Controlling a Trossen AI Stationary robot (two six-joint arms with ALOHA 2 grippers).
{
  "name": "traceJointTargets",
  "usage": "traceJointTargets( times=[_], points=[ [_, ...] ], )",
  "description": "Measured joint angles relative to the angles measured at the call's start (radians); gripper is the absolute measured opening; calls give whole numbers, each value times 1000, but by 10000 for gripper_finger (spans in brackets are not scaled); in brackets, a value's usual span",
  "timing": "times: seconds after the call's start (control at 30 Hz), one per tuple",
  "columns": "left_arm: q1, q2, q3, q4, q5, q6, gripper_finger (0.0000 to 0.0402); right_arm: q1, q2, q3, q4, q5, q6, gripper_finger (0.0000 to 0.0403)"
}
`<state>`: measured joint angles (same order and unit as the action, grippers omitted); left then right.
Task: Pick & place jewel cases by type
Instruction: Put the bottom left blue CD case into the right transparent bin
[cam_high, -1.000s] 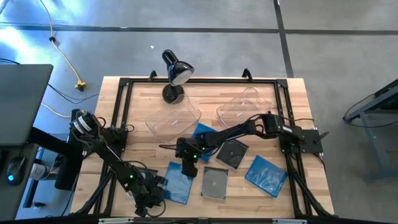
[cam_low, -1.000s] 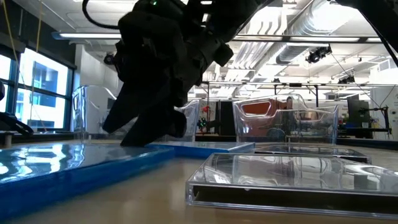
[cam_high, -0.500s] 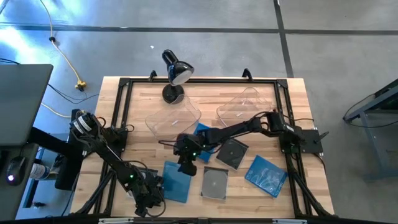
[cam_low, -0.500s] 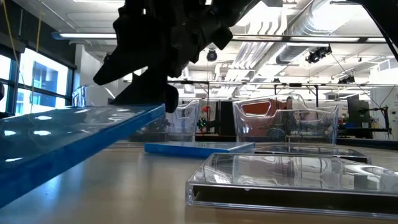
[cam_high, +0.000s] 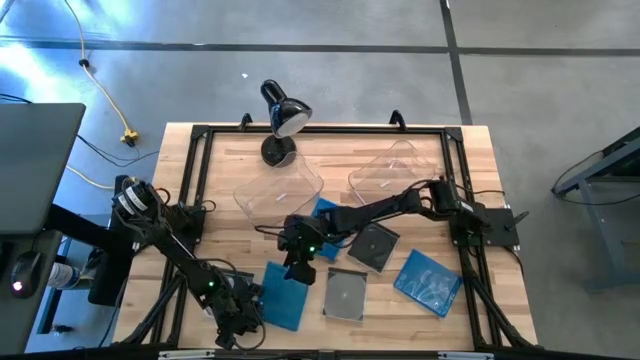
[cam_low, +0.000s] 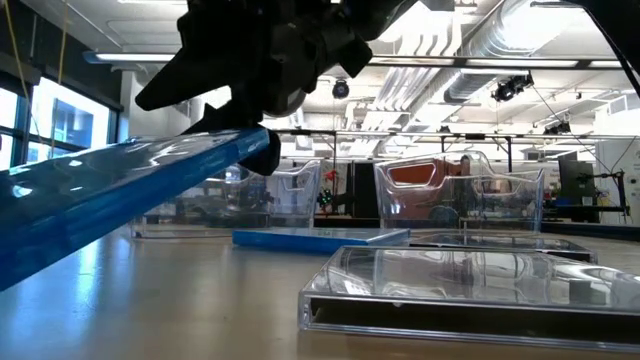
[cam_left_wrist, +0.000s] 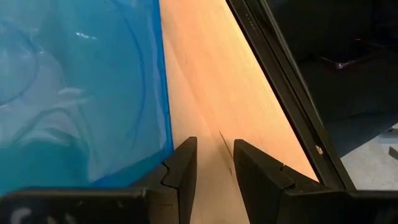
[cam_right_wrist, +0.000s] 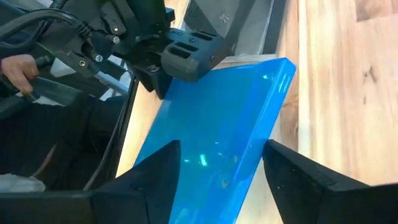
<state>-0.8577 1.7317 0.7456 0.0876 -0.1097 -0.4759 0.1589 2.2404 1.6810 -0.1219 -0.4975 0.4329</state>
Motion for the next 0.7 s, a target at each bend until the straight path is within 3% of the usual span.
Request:
traceJointTargets(
  times=[0.2, 0.7],
  points=[
    [2, 0, -3, -10, -53, 2, 108, 32, 5, 0, 67, -114, 79, 210],
    [2, 0, -2, -9, -49, 0, 108, 62, 4, 0, 38, 27, 33, 210]
  ],
)
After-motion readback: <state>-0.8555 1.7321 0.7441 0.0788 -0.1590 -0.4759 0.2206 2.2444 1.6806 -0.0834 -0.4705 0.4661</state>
